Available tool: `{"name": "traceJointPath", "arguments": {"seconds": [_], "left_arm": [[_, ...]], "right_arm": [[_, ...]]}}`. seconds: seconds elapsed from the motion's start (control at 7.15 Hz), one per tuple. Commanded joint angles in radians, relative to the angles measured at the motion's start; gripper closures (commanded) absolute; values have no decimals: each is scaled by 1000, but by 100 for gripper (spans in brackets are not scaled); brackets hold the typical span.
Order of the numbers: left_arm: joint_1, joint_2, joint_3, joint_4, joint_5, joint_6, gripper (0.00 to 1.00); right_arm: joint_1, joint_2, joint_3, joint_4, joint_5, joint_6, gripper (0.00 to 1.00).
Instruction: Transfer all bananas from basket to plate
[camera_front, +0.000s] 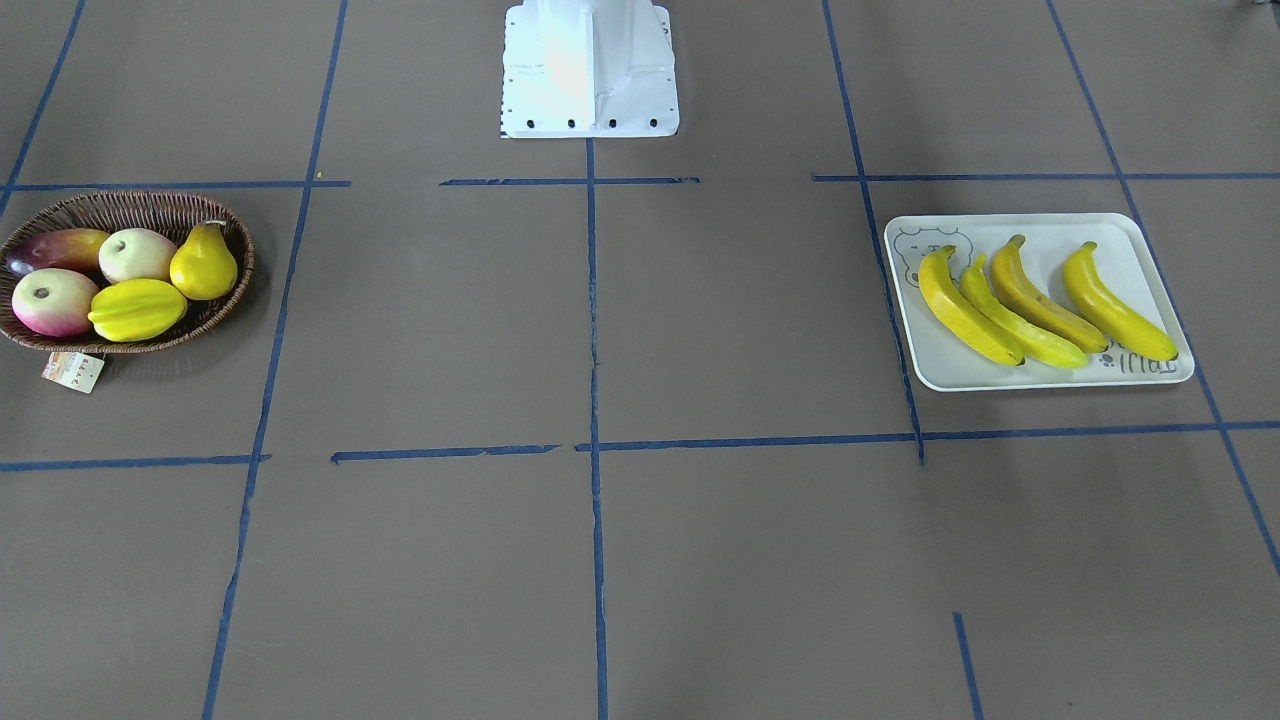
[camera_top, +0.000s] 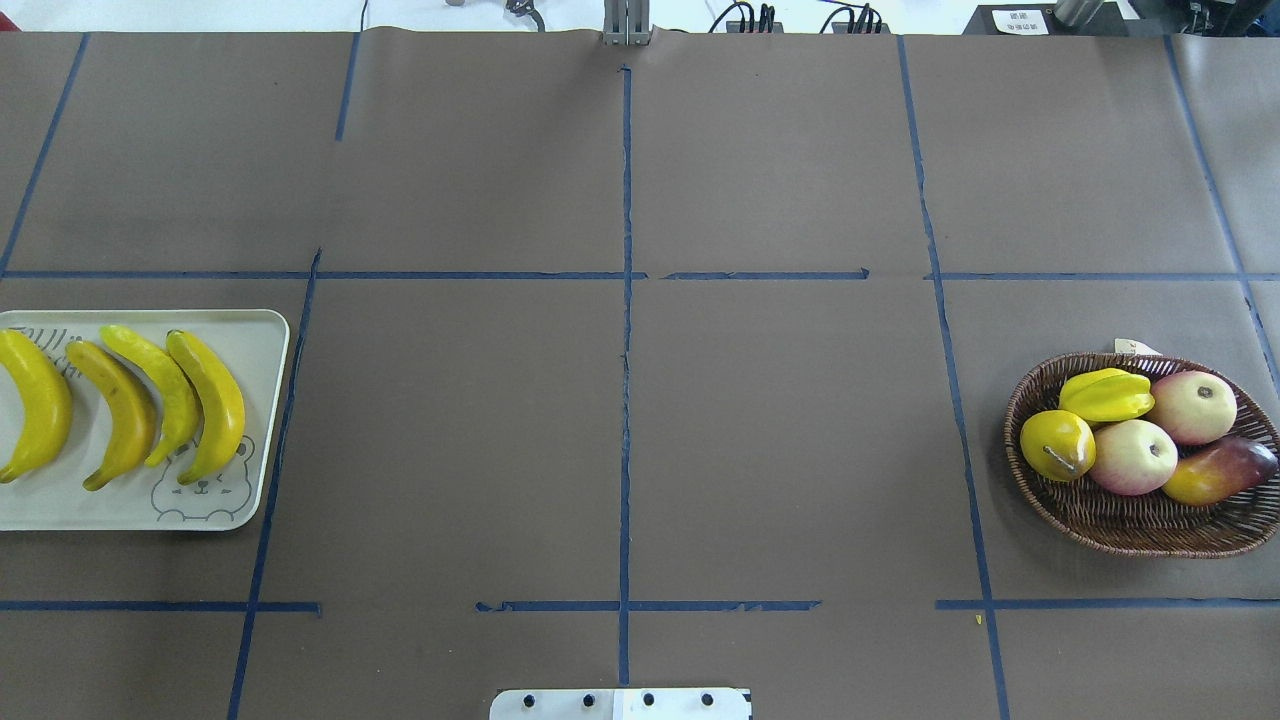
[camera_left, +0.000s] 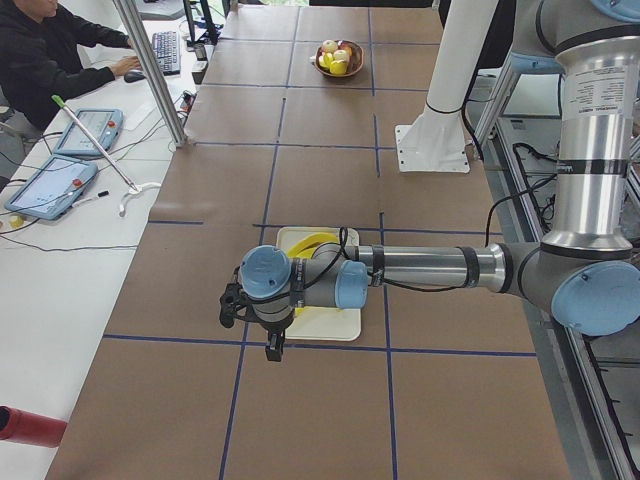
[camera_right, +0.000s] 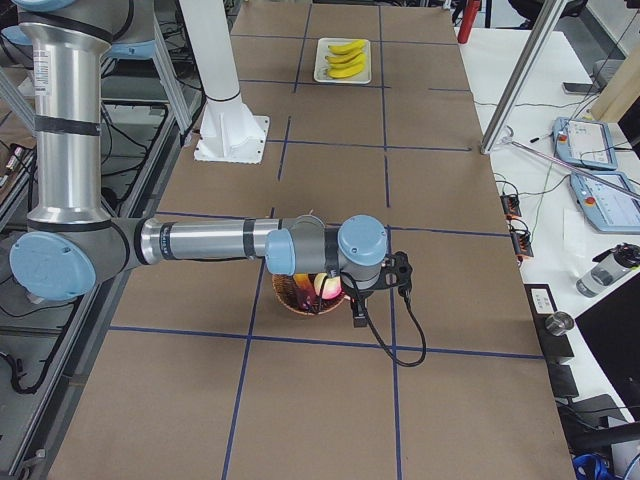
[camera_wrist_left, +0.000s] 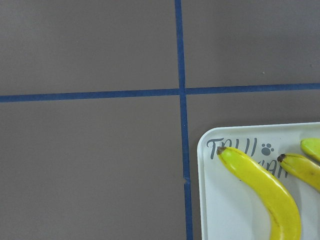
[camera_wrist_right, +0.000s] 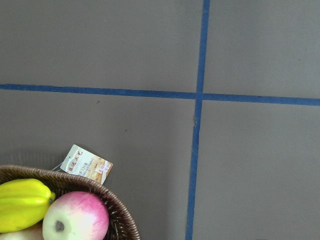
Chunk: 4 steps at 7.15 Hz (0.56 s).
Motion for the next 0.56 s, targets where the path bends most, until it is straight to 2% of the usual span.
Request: {"name": "traceJointPath", "arguments": {"seconds": [0.0,0.42], "left_arm": [[-1,0,-2,2,0,-17,0],[-1,1,-1,2,1,-32,0]], "right_arm": [[35,2,-39,-1,-6,-48,0],[35,8,-39,-13,-5,-45,0]]}}
